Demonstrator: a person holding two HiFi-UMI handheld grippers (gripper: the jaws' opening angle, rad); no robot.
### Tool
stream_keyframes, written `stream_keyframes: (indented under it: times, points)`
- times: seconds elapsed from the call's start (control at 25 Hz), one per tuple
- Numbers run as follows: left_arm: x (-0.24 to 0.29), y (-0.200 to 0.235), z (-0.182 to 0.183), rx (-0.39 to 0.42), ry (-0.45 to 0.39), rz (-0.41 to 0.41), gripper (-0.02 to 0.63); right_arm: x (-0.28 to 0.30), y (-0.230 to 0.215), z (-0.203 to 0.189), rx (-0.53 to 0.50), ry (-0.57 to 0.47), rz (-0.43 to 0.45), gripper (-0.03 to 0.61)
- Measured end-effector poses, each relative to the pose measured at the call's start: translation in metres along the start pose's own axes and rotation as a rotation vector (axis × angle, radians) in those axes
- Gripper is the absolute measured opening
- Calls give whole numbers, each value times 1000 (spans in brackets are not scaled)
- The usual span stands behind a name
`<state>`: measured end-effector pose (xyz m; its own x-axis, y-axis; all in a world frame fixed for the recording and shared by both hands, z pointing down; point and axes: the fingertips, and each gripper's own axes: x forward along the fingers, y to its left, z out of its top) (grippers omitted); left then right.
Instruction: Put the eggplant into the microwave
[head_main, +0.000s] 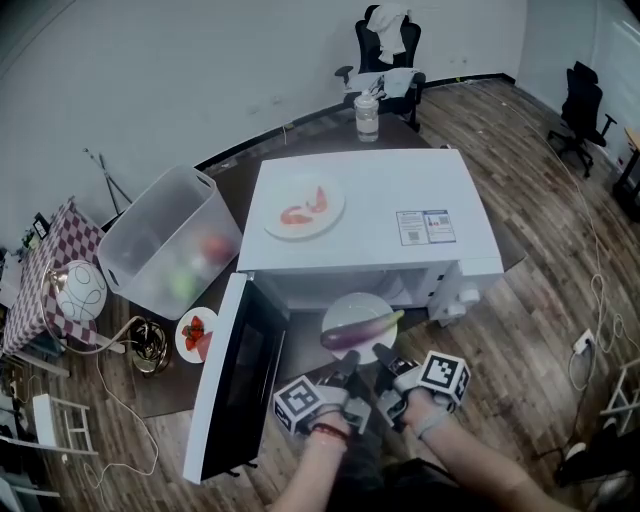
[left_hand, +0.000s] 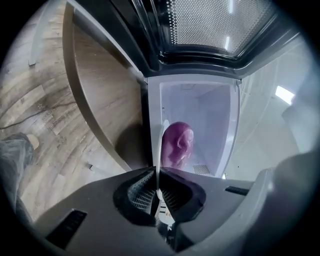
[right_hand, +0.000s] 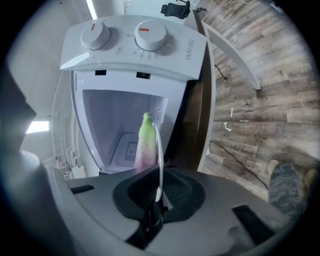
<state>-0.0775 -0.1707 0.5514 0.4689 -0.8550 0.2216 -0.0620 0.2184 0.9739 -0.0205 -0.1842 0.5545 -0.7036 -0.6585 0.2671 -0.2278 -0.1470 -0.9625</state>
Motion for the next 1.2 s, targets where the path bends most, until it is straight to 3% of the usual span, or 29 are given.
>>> stream_keyframes:
  times: [0.92, 1.2]
  points:
    - [27, -20, 22, 18, 34, -38, 18, 33, 15, 21, 28, -26, 28, 12]
    - [29, -25, 16, 39, 67, -63, 69, 37, 17, 24, 24, -32, 27, 11]
